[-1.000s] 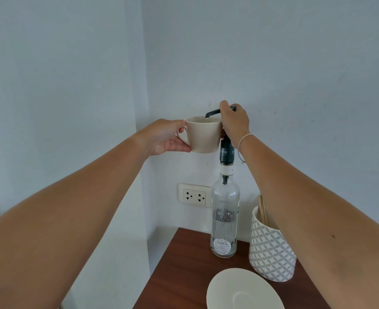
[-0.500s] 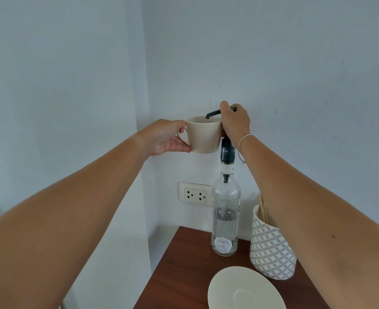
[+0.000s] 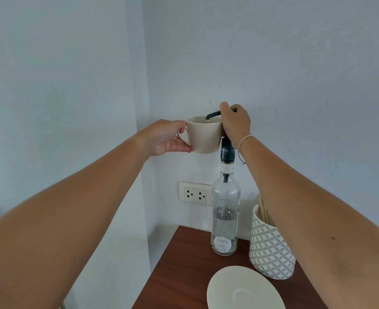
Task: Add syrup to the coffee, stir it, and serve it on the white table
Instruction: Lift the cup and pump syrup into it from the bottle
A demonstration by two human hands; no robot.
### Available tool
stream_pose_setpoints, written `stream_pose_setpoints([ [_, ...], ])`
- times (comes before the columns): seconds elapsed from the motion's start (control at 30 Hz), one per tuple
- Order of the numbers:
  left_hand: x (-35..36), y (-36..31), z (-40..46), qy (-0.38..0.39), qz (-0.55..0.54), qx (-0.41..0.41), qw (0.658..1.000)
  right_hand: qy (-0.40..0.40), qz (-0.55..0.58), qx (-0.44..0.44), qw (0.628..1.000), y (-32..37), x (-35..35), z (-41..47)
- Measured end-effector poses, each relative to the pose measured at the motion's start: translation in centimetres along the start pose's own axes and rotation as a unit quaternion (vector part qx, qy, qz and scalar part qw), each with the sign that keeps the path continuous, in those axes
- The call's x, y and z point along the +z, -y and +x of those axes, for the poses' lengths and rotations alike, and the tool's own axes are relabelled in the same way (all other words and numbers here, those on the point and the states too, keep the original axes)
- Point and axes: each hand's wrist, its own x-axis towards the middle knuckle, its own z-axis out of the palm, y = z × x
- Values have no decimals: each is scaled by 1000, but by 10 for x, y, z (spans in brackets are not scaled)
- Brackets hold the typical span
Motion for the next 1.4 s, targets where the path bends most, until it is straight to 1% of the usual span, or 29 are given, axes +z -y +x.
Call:
stream_pose_setpoints([
  [1.07, 3, 7, 0, 2, -6, -5, 1000, 24, -17, 15, 999, -7, -3, -1],
  [1.2, 3, 7, 0, 3, -2, -6, 1000, 40, -26, 23, 999, -8, -5, 1],
  [1.4, 4, -1, -5, 2, -11, 3, 1000, 66, -2, 50, 997, 1, -6, 4],
])
